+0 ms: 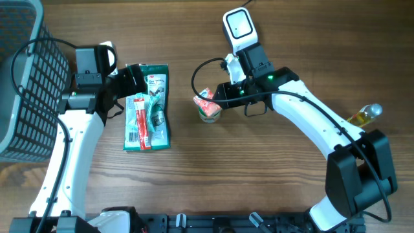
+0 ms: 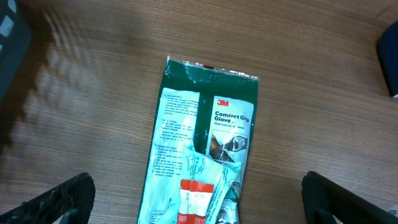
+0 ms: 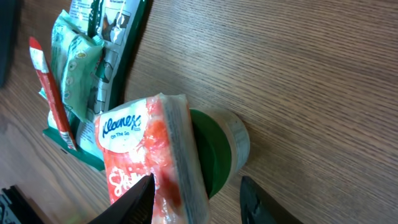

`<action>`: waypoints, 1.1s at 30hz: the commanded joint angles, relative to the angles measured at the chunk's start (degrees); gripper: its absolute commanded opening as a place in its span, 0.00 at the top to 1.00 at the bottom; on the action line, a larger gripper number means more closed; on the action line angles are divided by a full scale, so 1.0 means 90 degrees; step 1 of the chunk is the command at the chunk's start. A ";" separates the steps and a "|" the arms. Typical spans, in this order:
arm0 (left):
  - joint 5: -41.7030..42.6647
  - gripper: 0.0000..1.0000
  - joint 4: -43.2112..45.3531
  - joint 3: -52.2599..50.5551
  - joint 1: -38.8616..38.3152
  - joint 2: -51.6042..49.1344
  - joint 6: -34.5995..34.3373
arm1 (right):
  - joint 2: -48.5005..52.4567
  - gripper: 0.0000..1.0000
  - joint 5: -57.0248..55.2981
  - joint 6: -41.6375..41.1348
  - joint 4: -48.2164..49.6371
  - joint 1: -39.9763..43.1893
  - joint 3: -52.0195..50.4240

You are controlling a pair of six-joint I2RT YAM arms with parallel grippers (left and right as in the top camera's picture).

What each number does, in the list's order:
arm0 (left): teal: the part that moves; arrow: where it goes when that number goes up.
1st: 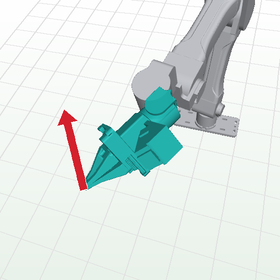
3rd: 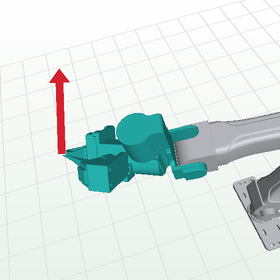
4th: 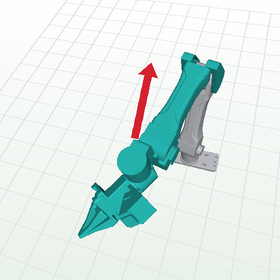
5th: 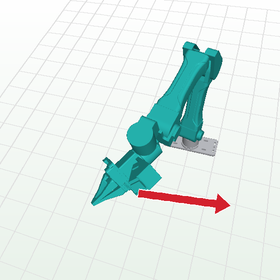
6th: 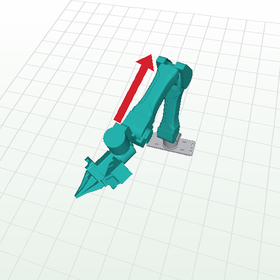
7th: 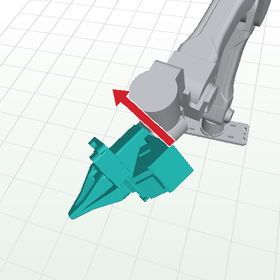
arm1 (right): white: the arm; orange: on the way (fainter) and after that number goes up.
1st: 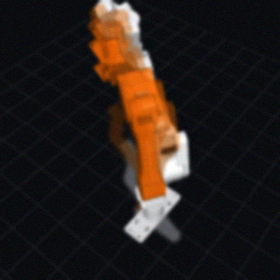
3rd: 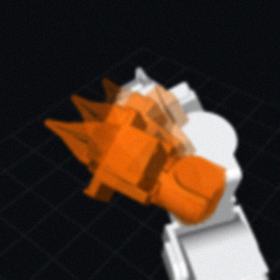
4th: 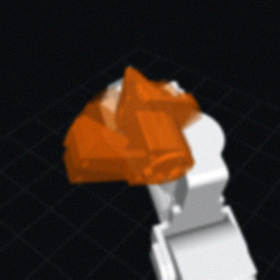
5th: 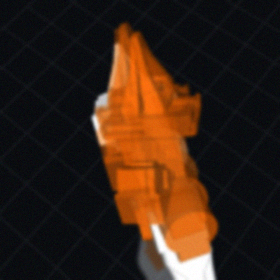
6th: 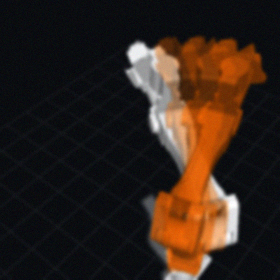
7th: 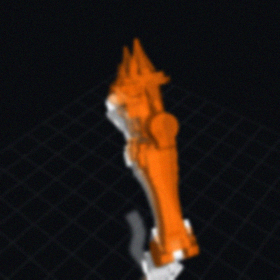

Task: Scan the item barcode
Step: 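Move the right gripper over to the Kleenex tissue pack, then close the right gripper on the Kleenex pack and lift it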

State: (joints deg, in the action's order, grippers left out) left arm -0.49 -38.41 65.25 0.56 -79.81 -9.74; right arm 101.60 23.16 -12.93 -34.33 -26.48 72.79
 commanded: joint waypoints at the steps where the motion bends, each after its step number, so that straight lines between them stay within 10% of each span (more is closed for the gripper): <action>1: 0.0053 0.00 0.0019 0.0070 0.0034 0.0070 0.0034 | 0.0124 0.57 0.0236 0.0083 0.0051 -0.0039 0.0070; 22: 0.0053 0.00 0.0019 0.0070 0.0034 0.0070 0.0034 | 0.0102 0.60 -0.0529 0.0267 -0.1200 -0.0435 0.2084; 33: 0.0053 0.00 0.0019 0.0070 0.0034 0.0070 0.0032 | 0.0321 0.62 -0.4029 0.0245 -0.1455 -0.2460 0.1877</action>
State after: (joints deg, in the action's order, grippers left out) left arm -0.49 -38.41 65.25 0.56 -79.81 -9.74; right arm 102.19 -2.24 -11.25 -48.53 -45.74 90.98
